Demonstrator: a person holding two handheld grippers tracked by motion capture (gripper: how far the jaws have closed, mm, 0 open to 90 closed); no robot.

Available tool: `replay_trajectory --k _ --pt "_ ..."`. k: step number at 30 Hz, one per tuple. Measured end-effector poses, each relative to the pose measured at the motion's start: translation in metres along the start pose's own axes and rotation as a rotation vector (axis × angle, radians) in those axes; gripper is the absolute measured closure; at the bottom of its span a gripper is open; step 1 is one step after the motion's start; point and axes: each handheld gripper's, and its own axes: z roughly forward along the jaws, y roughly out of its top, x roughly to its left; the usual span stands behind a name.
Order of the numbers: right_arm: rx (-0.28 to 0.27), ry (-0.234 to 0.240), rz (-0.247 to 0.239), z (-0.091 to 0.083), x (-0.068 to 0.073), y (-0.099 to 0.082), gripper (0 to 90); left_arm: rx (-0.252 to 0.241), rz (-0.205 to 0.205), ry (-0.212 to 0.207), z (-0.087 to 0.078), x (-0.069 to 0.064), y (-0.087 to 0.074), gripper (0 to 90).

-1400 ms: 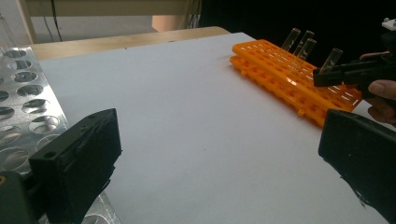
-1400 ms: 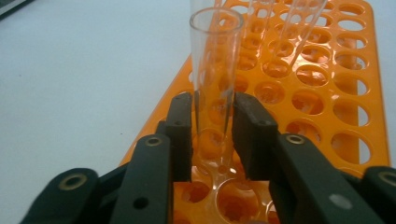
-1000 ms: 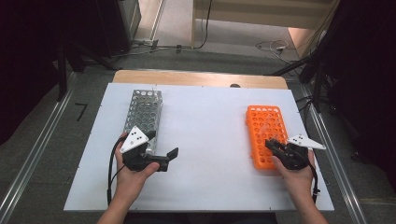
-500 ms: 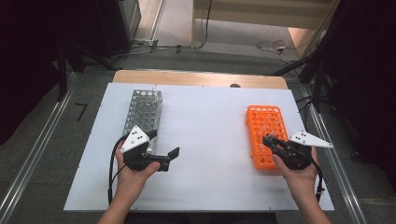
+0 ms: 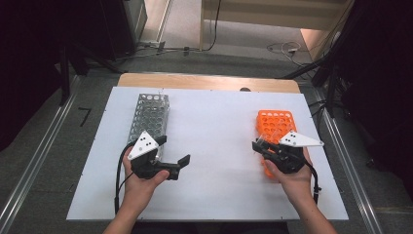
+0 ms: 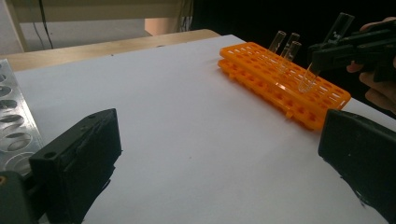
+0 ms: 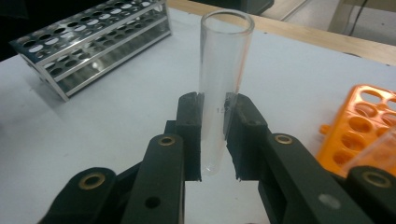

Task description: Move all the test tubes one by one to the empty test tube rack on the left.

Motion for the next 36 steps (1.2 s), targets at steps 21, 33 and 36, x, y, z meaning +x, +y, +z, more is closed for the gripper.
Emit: replay_trajectory --k 21,33,36 --pt "0.033 0.145 -0.070 0.013 0.040 -0.007 73.8 0.011 0.035 -0.067 0.014 -0.024 0.005 0.0" --pt "0.060 0.192 -0.123 0.025 0.061 -0.011 73.8 0.011 0.046 -0.113 0.019 -0.036 0.005 0.1" --pt "0.068 0.201 -0.135 0.027 0.065 -0.011 73.8 0.014 0.052 -0.128 0.020 -0.039 0.006 1.3"
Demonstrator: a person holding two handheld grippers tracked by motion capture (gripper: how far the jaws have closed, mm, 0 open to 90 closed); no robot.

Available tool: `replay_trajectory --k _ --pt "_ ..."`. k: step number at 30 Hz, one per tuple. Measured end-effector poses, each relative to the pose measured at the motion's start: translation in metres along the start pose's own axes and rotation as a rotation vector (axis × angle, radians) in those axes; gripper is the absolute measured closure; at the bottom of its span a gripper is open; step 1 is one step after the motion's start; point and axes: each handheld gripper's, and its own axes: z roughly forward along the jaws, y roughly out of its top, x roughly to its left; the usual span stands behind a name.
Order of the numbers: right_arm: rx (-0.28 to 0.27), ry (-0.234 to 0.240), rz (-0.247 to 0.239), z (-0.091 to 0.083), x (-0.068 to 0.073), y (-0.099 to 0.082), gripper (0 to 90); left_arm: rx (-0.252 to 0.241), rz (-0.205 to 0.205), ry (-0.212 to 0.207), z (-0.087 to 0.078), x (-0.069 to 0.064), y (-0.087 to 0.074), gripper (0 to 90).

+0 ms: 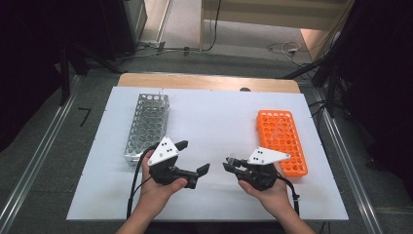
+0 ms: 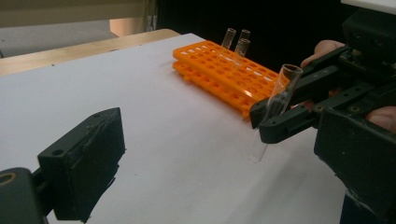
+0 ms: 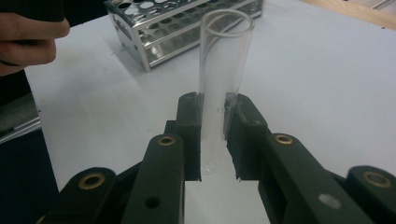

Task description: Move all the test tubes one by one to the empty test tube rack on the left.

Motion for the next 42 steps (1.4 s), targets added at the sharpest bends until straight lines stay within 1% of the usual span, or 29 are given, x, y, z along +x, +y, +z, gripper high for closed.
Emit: replay_trajectory --k 3,6,8,10,13,16,18,21,24,27,29,31,38,42 --pt "0.001 0.011 -0.008 0.003 0.004 0.000 73.8 -0.005 0.005 -0.014 0.001 -0.002 0.000 3.8" --pt "0.006 0.017 -0.017 0.005 0.008 0.000 73.8 -0.009 0.005 -0.044 0.001 -0.005 0.001 6.9" --pt "0.012 0.025 -0.024 0.007 0.010 0.000 73.8 -0.005 0.009 -0.059 0.003 -0.006 0.001 10.1" --pt "0.014 0.027 -0.030 0.009 0.012 0.000 73.8 0.001 0.012 -0.066 0.004 -0.009 0.001 13.2" --pt "0.018 0.034 -0.043 0.012 0.015 0.000 73.8 0.010 0.014 -0.071 0.007 -0.013 0.000 19.3" --pt "0.024 0.040 -0.046 0.015 0.018 0.000 73.8 0.020 0.015 -0.073 0.010 -0.016 0.000 27.8" --pt "0.028 0.043 -0.049 0.016 0.020 0.000 73.8 0.020 0.022 -0.072 0.011 -0.018 0.000 35.3" --pt "0.030 0.049 -0.058 0.018 0.023 0.000 73.8 0.030 0.031 -0.085 0.013 -0.020 -0.001 42.5" --pt "0.031 0.053 -0.062 0.019 0.024 0.001 73.8 0.039 0.043 -0.091 0.015 -0.023 -0.002 46.2" --pt "0.031 0.059 -0.066 0.020 0.026 0.001 73.8 0.045 0.061 -0.103 0.017 -0.026 -0.003 51.0" --pt "0.032 0.062 -0.067 0.020 0.028 0.002 73.8 0.052 0.074 -0.104 0.018 -0.027 -0.003 54.1" --pt "0.032 0.067 -0.073 0.020 0.029 0.002 73.8 0.053 0.077 -0.109 0.019 -0.028 -0.004 57.2" --pt "0.030 0.079 -0.082 0.020 0.032 0.003 73.8 0.070 0.108 -0.108 0.022 -0.032 -0.005 65.2" --pt "0.028 0.084 -0.084 0.020 0.034 0.004 73.8 0.070 0.116 -0.110 0.023 -0.033 -0.006 69.5"
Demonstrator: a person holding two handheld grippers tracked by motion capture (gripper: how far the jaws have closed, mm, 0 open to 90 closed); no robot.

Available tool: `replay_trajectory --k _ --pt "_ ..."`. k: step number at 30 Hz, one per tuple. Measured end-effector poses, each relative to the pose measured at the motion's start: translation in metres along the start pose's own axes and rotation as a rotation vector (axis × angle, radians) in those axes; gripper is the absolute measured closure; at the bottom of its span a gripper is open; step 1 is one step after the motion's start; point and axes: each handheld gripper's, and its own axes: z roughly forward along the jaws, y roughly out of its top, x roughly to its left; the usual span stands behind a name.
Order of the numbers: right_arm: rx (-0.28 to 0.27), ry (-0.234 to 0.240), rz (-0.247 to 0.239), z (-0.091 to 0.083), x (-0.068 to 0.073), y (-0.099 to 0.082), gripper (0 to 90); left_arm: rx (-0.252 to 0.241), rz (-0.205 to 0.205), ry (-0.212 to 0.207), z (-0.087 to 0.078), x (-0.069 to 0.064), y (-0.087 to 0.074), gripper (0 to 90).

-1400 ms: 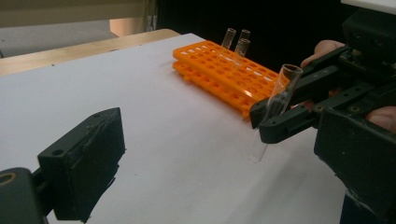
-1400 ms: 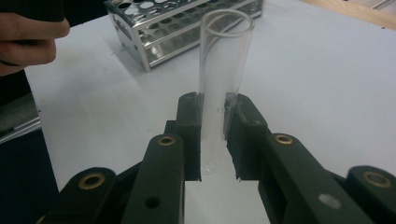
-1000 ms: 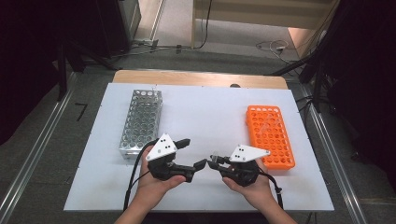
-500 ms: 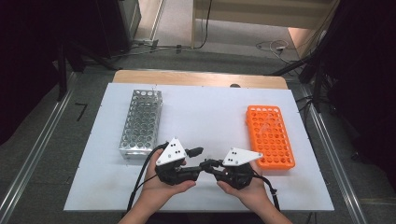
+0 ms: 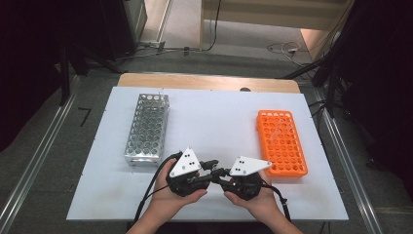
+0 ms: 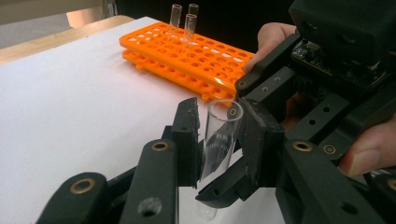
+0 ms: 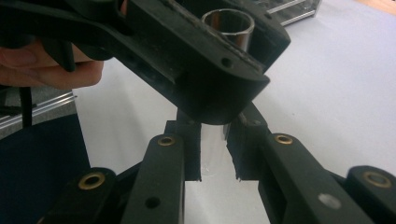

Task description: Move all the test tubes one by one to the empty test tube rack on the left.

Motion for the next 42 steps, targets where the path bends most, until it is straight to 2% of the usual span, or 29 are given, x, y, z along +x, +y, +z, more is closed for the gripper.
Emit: replay_trajectory --k 3,11,15,17,22,26,30,35,40,42 --pt "0.000 0.004 0.002 0.000 0.000 0.000 73.8 -0.003 0.004 0.001 0.000 0.000 0.000 72.8" --pt "-0.002 0.007 0.006 -0.001 0.000 0.000 73.8 -0.005 0.016 0.008 -0.001 -0.001 0.001 74.6" --pt "-0.011 0.002 0.008 -0.001 0.000 0.000 72.3 -0.011 0.005 0.004 -0.002 0.002 0.002 74.8" --pt "-0.018 0.006 0.002 -0.002 -0.001 0.000 65.8 -0.010 0.004 0.018 -0.002 0.003 0.002 74.9" --pt "-0.025 0.011 0.004 -0.006 -0.003 0.000 40.7 -0.021 -0.007 0.028 -0.005 0.008 0.003 74.9" --pt "-0.058 0.017 0.019 -0.012 -0.007 -0.002 22.1 -0.024 -0.011 0.045 -0.009 0.013 0.004 74.9" --pt "-0.081 -0.005 0.044 -0.020 -0.014 -0.005 10.5 -0.021 -0.005 0.054 -0.013 0.017 0.005 75.0" --pt "-0.100 -0.031 0.049 -0.031 -0.021 -0.009 1.0 -0.020 -0.014 0.075 -0.018 0.025 0.005 74.9" --pt "-0.120 -0.011 0.076 -0.045 -0.033 -0.017 0.0 -0.028 -0.033 0.106 -0.026 0.036 0.005 75.0" --pt "-0.125 -0.022 0.086 -0.051 -0.038 -0.019 0.0 -0.030 -0.037 0.120 -0.030 0.040 0.006 75.0"
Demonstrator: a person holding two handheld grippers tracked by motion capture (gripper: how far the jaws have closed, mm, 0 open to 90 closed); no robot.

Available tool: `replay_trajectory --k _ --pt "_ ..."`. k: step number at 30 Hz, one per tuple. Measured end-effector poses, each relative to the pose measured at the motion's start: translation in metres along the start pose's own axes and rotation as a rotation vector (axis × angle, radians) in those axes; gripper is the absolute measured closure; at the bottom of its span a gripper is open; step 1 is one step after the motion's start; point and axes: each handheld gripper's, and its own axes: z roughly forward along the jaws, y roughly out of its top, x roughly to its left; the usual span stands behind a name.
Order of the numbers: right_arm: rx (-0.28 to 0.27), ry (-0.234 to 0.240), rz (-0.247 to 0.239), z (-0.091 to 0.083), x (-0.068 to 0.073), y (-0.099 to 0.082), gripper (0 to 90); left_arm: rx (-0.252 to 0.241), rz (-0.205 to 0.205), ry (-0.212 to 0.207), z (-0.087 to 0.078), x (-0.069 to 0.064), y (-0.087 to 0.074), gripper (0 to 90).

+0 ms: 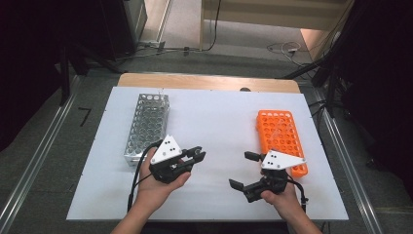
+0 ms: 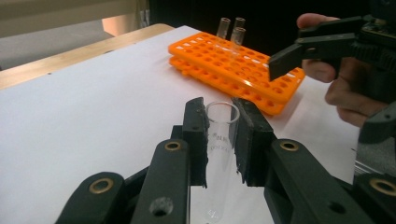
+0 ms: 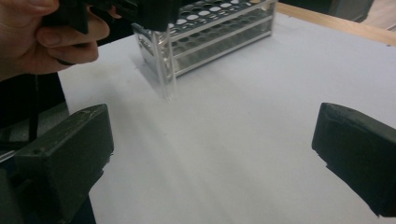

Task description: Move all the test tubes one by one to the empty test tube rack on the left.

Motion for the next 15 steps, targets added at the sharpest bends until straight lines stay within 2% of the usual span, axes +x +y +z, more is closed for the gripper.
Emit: replay_trajectory --k 5,15 --pt "-0.004 -0.049 0.017 -0.014 -0.011 -0.006 0.0 -0.010 -0.015 0.037 -0.007 0.014 0.004 75.0" --pt "0.005 -0.109 0.041 -0.038 -0.027 -0.024 0.0 -0.027 -0.019 0.089 -0.014 0.039 0.017 75.0"
